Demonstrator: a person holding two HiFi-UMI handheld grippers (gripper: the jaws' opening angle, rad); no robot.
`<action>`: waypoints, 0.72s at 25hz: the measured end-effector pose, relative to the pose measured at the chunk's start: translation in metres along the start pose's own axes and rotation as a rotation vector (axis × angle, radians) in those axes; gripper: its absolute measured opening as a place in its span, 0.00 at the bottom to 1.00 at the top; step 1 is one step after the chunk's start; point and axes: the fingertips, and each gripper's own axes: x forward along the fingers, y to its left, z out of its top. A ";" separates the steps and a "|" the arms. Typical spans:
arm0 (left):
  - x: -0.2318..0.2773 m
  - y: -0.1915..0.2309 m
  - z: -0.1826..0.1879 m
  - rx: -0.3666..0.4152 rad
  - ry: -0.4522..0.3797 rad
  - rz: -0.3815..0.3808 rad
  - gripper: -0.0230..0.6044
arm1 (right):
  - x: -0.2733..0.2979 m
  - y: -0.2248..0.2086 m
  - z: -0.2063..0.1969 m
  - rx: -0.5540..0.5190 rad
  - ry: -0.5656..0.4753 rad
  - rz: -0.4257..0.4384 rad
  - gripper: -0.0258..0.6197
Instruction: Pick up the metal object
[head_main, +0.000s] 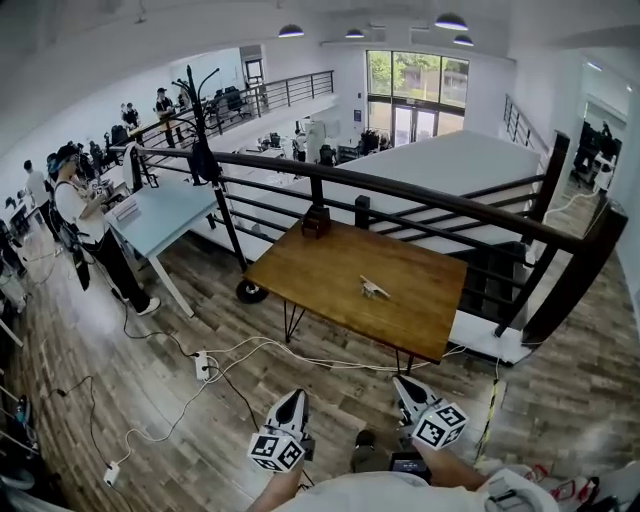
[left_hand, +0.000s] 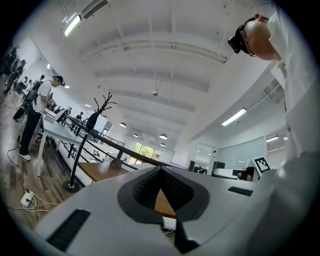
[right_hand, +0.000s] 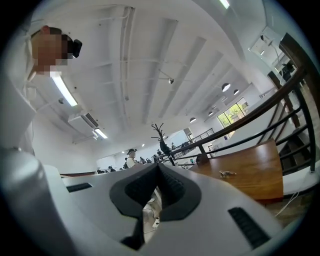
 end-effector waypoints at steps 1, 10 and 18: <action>0.008 0.005 0.001 0.006 0.006 -0.001 0.04 | 0.009 -0.005 0.001 0.003 -0.001 0.001 0.08; 0.117 0.044 0.025 0.033 0.029 -0.019 0.04 | 0.103 -0.073 0.030 0.050 -0.001 0.024 0.08; 0.200 0.084 0.034 0.013 0.035 0.013 0.04 | 0.181 -0.101 0.053 -0.074 0.017 0.160 0.08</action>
